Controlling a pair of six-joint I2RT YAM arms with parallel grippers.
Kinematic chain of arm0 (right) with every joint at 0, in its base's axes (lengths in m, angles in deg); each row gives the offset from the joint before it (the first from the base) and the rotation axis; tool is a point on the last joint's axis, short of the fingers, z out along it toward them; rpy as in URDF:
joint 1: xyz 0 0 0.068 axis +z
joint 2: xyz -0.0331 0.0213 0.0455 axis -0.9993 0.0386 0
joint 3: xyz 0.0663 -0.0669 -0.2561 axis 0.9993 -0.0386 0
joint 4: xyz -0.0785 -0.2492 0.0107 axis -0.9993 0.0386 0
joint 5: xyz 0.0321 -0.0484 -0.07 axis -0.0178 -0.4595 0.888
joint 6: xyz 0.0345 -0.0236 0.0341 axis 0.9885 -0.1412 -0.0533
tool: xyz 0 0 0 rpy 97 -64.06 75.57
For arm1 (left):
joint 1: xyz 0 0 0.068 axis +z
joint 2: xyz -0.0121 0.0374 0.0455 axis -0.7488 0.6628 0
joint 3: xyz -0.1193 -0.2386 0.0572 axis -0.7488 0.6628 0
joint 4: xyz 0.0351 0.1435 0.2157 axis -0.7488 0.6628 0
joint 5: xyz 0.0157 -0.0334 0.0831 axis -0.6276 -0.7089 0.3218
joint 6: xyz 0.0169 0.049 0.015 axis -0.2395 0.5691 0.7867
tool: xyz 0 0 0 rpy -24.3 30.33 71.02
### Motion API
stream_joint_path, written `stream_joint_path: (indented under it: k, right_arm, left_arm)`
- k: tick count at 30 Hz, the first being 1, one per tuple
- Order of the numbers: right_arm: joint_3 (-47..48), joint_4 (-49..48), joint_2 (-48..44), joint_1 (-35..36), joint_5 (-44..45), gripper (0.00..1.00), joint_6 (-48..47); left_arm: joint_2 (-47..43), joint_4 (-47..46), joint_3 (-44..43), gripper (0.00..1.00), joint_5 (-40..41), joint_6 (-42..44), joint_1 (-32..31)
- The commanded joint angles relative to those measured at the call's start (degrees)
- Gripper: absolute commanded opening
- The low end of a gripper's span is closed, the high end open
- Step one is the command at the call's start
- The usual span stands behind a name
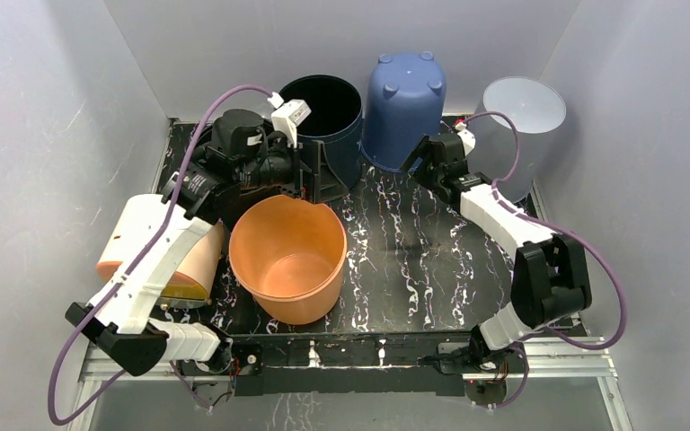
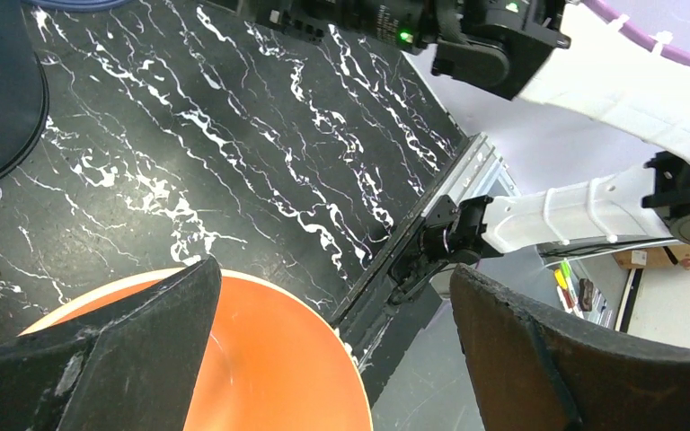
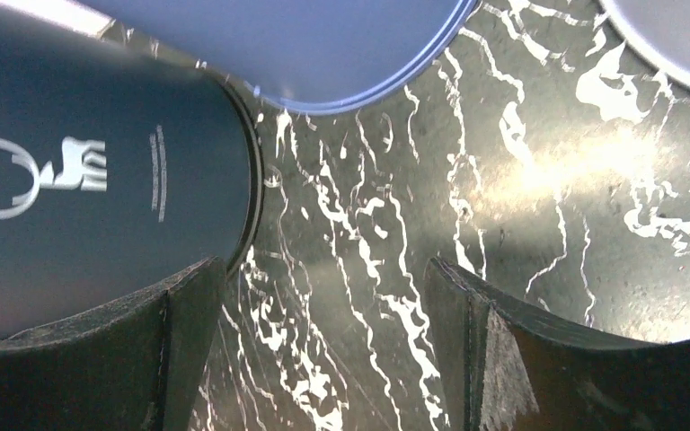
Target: Turn the large container upside down
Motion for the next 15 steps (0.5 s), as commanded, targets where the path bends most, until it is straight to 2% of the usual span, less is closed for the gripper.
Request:
stream_joint_path:
  k: [1,6,7,10,12,15]
  right_arm:
    - [-3.26,-4.36,-5.04,0.77,-4.23,0.80,-1.36]
    - [-3.06,-0.69,-9.58,1.35,-4.58,0.82,-3.22]
    - [-2.35,1.15,-10.70,1.33,-4.41,0.83,-3.80]
    - [-1.62,6.51,-15.31,1.35,-2.57,0.85,-5.53]
    - [-2.31,9.27,-18.78,1.35,-0.71,0.87,-6.22]
    - [-2.77,13.62,-23.26,1.29,0.96,0.90,-6.91]
  left_arm:
    - [0.08,0.04,0.06,0.98,-0.06,0.15,0.15]
    - [1.55,5.06,-4.16,0.98,2.14,2.26,-0.14]
    - [1.57,6.87,-5.57,0.98,4.57,2.63,-1.53]
    - [2.30,15.06,-11.63,0.98,20.46,3.26,-13.62]
    - [3.57,20.09,-14.80,0.98,28.29,0.42,-21.65]
    - [4.62,24.80,-14.94,0.98,41.18,-5.51,-32.47]
